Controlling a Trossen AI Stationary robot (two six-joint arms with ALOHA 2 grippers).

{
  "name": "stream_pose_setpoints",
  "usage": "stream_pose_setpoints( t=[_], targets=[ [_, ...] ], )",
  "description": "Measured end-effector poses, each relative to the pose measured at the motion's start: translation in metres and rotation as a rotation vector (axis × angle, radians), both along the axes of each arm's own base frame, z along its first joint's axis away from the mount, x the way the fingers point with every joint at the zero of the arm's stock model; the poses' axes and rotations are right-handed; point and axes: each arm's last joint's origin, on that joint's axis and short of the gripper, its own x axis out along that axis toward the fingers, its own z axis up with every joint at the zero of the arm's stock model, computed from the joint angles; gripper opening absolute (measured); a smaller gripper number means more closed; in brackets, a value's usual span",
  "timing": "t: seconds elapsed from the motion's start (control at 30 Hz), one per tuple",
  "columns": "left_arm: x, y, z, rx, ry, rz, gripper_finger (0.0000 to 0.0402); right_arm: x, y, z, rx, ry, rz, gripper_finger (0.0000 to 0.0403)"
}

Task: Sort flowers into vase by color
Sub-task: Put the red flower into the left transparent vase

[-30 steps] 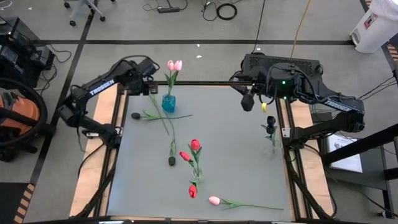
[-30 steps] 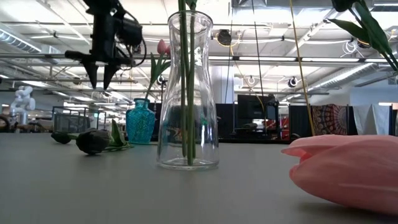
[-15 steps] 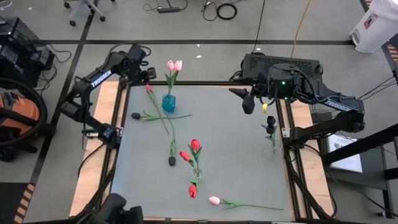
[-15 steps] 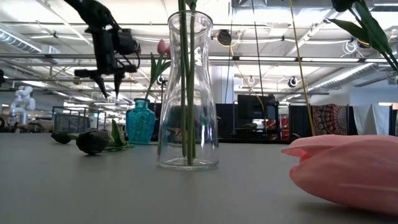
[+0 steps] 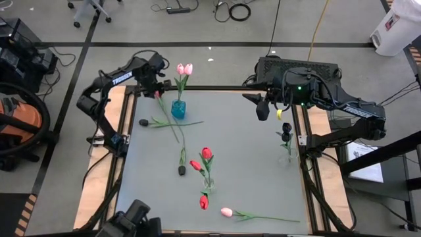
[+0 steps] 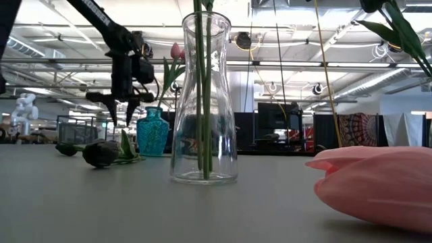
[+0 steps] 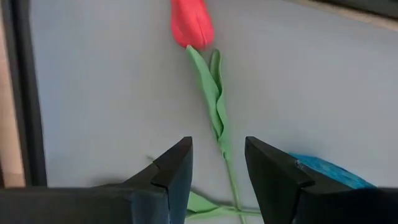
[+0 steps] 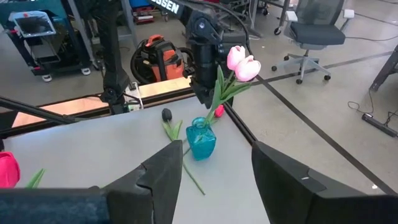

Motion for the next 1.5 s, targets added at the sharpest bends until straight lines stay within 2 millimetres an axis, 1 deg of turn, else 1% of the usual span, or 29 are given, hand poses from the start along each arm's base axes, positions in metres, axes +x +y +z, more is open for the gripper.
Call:
stream_pose_setpoints(
  t=[0.17,0.33,0.5,0.67,0.9,1.5],
  targets=[
    [0.002,-0.008,-0.022,-0.065,0.025,0.034,0.0154,0.000,0.000,0.000,0.000,0.000,0.000,0.0185],
    [0.002,-0.012,-0.035,-0.063,0.020,0.026,0.0154,0.000,0.000,0.000,0.016,-0.007,-0.006,0.0185],
    [0.006,-0.007,-0.037,-0.003,-0.018,0.027,0.0154,0.000,0.000,0.000,0.018,-0.007,-0.007,0.0185],
    [0.009,-0.002,-0.039,0.028,-0.044,0.083,0.0154,0.000,0.000,0.000,0.007,-0.003,-0.008,0.0185],
    [0.013,-0.001,-0.053,-0.015,-0.012,0.094,0.0154,0.000,0.000,0.000,0.017,-0.007,-0.012,0.0185],
    [0.016,0.002,-0.073,-0.049,0.055,0.085,0.0154,0.000,0.000,0.000,0.076,-0.029,-0.030,0.0185]
  ],
)
